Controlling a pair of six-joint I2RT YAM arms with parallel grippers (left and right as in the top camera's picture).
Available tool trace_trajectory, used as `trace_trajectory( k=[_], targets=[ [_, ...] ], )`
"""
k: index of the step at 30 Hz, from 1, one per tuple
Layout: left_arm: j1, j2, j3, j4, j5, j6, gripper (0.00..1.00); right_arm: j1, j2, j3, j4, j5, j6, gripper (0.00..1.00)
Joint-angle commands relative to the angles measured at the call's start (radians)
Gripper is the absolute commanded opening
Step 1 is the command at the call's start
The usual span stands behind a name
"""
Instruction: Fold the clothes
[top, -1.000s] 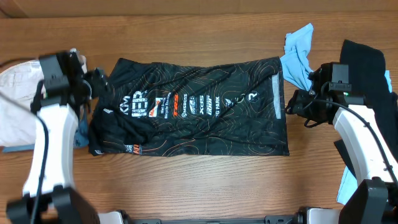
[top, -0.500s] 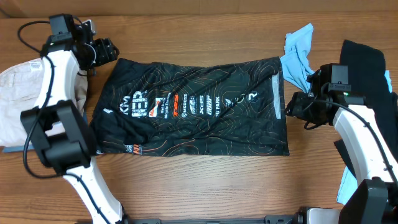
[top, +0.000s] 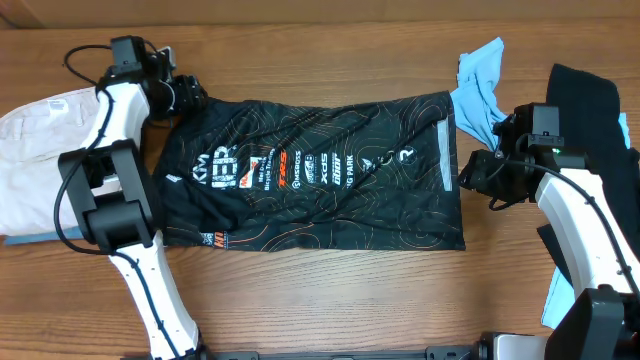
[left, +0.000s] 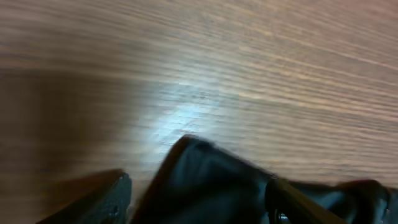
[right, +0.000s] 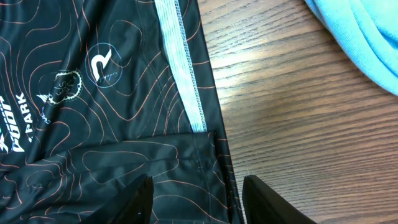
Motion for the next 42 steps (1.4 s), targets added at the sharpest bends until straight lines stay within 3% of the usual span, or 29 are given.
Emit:
trace_trajectory(
  k=[1,3,5,9,12,20,25,29,34,42],
  targets=[
    [-0.031,0.043,0.027,-0.002,-0.055,0.032,0.72,-0.004,-0.014,0.026,-0.002,-0.003,-0.003,0.5],
    [-0.04,0.058,0.027,-0.009,-0.056,0.032,0.59,-0.004,-0.014,0.026,-0.004,-0.002,-0.004,0.5],
    [-0.042,0.057,0.027,-0.015,-0.059,0.033,0.34,-0.004,-0.014,0.026,-0.006,-0.002,-0.004,0.5],
    [-0.039,0.048,0.031,-0.025,-0.059,0.031,0.14,-0.004,-0.014,0.026,0.006,-0.002,-0.004,0.48],
    [-0.03,0.044,0.066,-0.084,-0.071,0.028,0.05,-0.004,-0.014,0.026,0.032,-0.002,-0.004,0.45],
    [-0.008,0.037,0.296,-0.39,-0.141,-0.026,0.04,-0.004,0.005,0.053,0.116,-0.003,-0.004,0.49],
    [-0.005,0.017,0.41,-0.53,-0.214,-0.084,0.04,-0.004,0.118,0.241,0.026,-0.004,-0.012,0.51],
    [-0.006,-0.005,0.438,-0.572,-0.214,-0.094,0.04,-0.003,0.257,0.429,-0.035,-0.014,-0.031,0.6],
    [-0.009,-0.02,0.438,-0.594,-0.213,-0.102,0.04,0.002,0.433,0.599,-0.032,-0.084,-0.083,0.6],
    [-0.008,-0.021,0.438,-0.623,-0.276,-0.204,0.04,0.045,0.642,0.643,0.179,-0.085,-0.09,0.59]
  ],
)
